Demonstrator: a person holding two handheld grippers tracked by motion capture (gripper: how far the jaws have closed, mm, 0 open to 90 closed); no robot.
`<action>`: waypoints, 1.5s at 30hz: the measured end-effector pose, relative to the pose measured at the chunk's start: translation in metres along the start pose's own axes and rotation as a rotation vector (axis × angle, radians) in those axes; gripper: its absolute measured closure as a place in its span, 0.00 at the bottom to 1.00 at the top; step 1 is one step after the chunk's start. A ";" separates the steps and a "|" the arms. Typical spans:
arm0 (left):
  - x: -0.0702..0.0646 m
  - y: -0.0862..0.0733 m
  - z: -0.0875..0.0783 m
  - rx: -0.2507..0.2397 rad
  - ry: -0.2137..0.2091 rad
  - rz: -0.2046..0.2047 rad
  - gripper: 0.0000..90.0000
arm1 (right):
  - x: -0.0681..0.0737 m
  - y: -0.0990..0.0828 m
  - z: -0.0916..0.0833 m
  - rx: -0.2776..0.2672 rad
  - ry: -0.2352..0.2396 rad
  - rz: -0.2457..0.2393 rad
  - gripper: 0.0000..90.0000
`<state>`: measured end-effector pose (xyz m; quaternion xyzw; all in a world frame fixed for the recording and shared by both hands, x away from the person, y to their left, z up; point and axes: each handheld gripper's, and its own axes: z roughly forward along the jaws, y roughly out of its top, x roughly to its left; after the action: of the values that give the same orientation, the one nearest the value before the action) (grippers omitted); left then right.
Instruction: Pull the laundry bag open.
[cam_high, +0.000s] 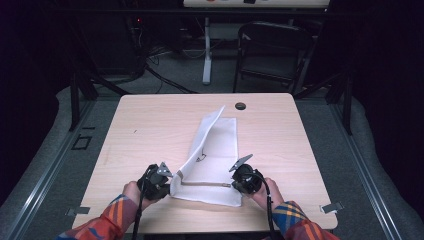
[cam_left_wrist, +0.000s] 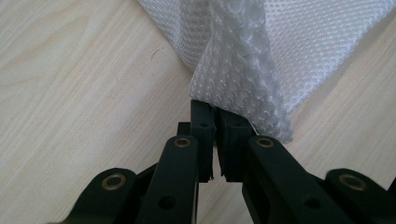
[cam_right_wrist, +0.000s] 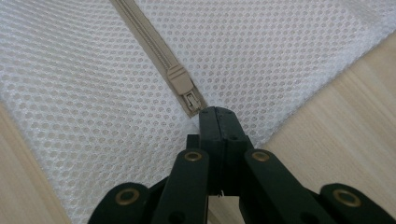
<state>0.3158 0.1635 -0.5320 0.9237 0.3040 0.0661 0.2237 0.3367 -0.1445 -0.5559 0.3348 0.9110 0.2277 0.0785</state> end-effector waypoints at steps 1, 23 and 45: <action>0.000 0.000 0.000 0.000 0.000 -0.001 0.95 | 0.000 0.000 0.000 0.000 0.001 0.001 1.00; 0.008 -0.004 -0.003 -0.022 -0.014 -0.062 0.95 | -0.002 0.000 0.000 -0.001 0.004 0.004 1.00; 0.006 -0.004 0.005 0.037 -0.065 -0.051 0.92 | -0.011 -0.004 -0.003 0.007 -0.022 0.004 1.00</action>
<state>0.3201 0.1681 -0.5380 0.9213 0.3210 0.0250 0.2179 0.3424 -0.1553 -0.5553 0.3394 0.9102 0.2208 0.0871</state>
